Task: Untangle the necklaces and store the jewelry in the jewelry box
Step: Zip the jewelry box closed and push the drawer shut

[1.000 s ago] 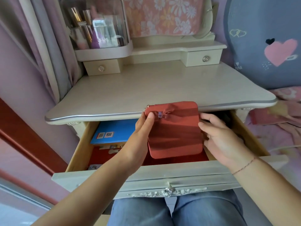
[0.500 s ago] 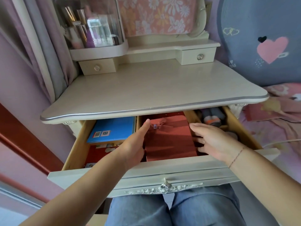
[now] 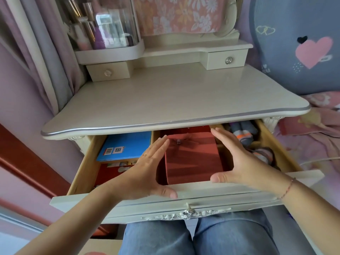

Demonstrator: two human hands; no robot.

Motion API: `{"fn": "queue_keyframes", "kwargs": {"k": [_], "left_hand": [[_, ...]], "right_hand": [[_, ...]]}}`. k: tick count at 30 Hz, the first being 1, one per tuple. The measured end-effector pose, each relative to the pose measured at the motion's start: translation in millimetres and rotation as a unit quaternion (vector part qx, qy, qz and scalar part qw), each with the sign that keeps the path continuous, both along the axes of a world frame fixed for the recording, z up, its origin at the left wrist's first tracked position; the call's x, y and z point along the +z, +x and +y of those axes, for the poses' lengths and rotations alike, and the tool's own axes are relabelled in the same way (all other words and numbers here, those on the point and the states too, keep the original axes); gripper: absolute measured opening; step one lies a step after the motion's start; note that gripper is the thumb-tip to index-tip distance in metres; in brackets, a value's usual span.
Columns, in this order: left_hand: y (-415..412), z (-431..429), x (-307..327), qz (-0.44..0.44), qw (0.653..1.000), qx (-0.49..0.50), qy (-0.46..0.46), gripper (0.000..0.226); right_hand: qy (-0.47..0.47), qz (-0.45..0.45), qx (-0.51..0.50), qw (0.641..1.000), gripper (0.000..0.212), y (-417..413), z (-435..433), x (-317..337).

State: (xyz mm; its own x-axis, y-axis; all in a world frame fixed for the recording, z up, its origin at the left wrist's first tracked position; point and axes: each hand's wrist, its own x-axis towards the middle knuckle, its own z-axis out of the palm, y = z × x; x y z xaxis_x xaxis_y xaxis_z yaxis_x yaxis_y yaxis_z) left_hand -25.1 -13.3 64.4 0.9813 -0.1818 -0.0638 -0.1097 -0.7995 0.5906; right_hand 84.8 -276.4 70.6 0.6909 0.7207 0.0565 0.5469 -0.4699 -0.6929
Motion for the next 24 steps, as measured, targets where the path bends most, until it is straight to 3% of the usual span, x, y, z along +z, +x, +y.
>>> {"fn": "queue_keyframes", "kwargs": {"k": [3,8,13,18,24], "left_hand": [[-2,1,-1,0.011,0.999,-0.006,0.045,0.135],[5,4,-2,-0.082,0.990,0.002,0.112,0.135],[25,16,-1,-0.193,0.938,0.059,0.281,0.129],[53,27,-3,-0.214,0.914,0.138,0.314,0.111],[71,43,-18,-0.325,0.871,0.172,0.326,0.096]], "right_hand": [[-0.026,-0.017,0.057,0.998,0.116,0,-1,-3],[-0.070,-0.114,0.047,0.990,0.119,1,5,2],[-0.118,-0.239,-0.024,0.964,0.122,19,22,6],[-0.138,-0.306,-0.123,0.934,0.114,51,41,-7],[-0.101,-0.402,-0.180,0.892,0.102,76,46,-26]]}}
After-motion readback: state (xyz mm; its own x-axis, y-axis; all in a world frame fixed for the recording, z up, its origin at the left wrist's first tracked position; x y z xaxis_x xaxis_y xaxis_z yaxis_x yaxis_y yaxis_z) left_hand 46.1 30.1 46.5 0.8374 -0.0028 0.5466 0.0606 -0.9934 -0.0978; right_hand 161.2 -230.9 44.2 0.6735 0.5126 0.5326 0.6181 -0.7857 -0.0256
